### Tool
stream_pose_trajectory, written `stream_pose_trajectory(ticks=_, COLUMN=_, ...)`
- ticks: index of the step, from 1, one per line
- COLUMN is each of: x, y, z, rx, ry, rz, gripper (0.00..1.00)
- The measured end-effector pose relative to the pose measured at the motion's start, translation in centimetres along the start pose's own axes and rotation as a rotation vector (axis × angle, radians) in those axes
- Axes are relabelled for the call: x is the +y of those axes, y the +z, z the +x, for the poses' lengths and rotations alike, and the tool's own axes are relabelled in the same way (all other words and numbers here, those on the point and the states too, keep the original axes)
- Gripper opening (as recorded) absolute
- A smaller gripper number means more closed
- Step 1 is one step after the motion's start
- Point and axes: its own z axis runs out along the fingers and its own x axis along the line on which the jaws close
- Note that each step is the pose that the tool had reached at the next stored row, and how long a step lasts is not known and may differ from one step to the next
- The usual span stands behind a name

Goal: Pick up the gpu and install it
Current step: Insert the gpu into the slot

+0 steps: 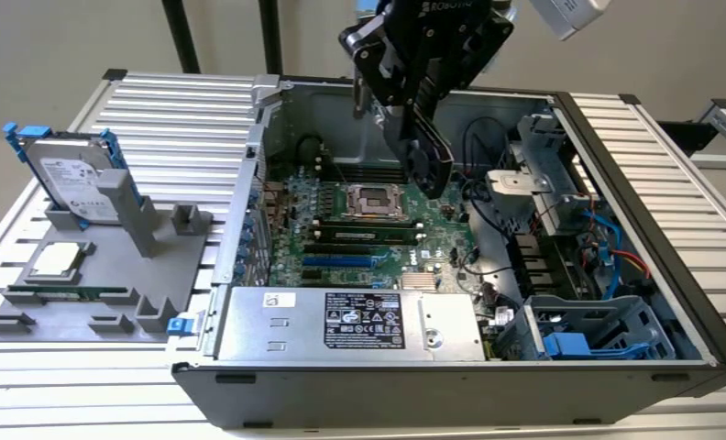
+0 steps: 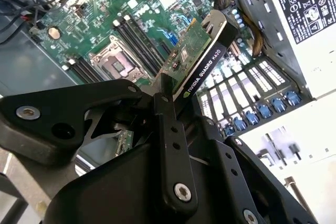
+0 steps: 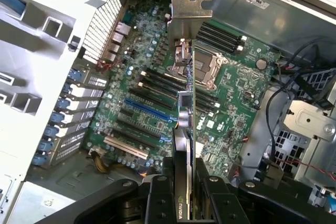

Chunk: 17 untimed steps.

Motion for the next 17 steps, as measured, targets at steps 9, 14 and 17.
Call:
stream_pose_trajectory(ticks=9, x=0.0, y=0.01, z=0.0, rx=0.0021, ry=-0.038, rz=-0.0015, gripper=0.0)
stream_pose_trajectory(ticks=14, x=0.0, y=0.0, z=0.0, rx=0.0034, ry=-0.058, rz=-0.0021, gripper=0.0)
stream_pose_trajectory(ticks=17, x=0.0, y=0.0, z=0.0, rx=0.0039, ry=-0.067, rz=-0.0024, gripper=0.0)
